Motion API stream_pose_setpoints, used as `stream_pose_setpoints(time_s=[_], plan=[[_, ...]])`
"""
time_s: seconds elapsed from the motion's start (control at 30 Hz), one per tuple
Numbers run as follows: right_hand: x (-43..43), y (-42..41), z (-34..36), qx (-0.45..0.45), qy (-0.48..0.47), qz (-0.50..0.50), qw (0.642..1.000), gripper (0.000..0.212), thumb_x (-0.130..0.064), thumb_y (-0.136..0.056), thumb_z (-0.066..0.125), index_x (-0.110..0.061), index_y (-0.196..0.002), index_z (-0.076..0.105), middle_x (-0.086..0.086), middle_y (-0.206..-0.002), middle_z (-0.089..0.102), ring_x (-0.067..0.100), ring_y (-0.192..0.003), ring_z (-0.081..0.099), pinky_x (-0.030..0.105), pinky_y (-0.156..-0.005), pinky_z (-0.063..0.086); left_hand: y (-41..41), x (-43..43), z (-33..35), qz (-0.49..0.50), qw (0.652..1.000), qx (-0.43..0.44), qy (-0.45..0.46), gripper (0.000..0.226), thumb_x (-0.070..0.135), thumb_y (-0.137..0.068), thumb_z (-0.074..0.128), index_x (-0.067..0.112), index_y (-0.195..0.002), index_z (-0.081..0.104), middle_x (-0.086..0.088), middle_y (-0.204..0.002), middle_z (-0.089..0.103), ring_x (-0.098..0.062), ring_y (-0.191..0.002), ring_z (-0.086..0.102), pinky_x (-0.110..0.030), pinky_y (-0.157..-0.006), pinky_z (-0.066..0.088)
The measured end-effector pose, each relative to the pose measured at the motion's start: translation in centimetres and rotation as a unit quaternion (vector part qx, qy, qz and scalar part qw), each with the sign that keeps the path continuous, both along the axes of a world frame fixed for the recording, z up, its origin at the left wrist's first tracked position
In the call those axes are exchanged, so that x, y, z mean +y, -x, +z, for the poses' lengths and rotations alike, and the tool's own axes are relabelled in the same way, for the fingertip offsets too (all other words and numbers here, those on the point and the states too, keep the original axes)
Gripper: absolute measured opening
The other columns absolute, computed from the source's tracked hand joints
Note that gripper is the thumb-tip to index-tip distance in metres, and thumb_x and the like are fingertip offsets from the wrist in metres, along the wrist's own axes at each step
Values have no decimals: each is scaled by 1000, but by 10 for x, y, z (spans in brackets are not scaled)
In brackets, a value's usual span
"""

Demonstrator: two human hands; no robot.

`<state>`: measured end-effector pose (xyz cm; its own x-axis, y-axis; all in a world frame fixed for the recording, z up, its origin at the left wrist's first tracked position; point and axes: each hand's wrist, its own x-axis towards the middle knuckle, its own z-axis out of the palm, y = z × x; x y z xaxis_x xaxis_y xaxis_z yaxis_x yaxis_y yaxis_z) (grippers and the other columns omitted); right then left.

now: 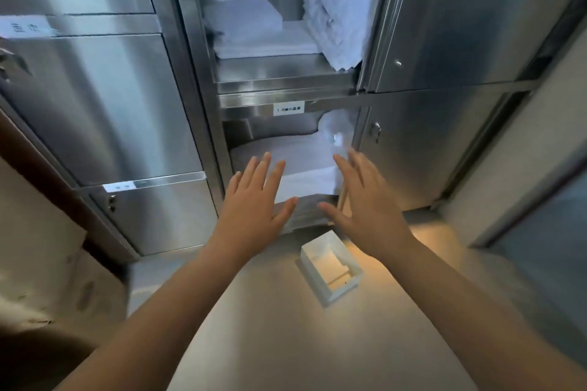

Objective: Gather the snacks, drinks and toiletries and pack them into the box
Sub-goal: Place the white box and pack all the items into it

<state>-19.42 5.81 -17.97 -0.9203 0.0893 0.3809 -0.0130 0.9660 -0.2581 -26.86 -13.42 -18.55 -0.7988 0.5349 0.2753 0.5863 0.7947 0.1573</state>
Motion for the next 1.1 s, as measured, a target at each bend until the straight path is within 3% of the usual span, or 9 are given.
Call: stream_pose_setpoints(time_s=[0.07,0.3,0.6,0.93,1.1], plan=[[19,7,-15,-23,15,-15,1000,80,-68,-83,35,-28,-150,14,2,-158,10,21,-145,8,41,-116,18,15,26,-18,-24,999,-26,2,76,64,-84,5,26,-150,7,-2,-158,4,-20,-145,0,-42,-116,9],[103,36,-70,-72,5,-51,996,81,-69,-83,34,-27,-150,15,2,-158,13,21,-145,9,32,-114,10,55,117,-76,-59,994,-90,22,81,67,-81,1,24,-150,5,-1,-158,4,-19,-144,-1,-40,-115,4],[223,99,-193,-172,14,-36,984,82,-70,-83,37,-29,-150,12,4,-159,9,25,-145,10,36,-110,9,80,213,-188,-14,985,-159,61,70,57,-94,26,21,-150,4,-1,-158,0,-18,-144,-5,-35,-112,-3],[307,134,-375,-280,21,3,960,85,-63,-85,46,-22,-151,12,9,-159,9,28,-146,9,38,-113,7,89,267,-367,45,958,-254,129,74,60,-88,7,21,-148,-10,1,-154,-17,-17,-140,-22,-40,-115,-10],[316,140,-482,-326,33,32,944,86,-67,-83,32,-22,-151,6,8,-159,4,27,-146,4,43,-118,12,104,282,-473,33,951,-272,141,70,57,-93,14,21,-146,-14,3,-151,-24,-16,-138,-27,-37,-111,-18]])
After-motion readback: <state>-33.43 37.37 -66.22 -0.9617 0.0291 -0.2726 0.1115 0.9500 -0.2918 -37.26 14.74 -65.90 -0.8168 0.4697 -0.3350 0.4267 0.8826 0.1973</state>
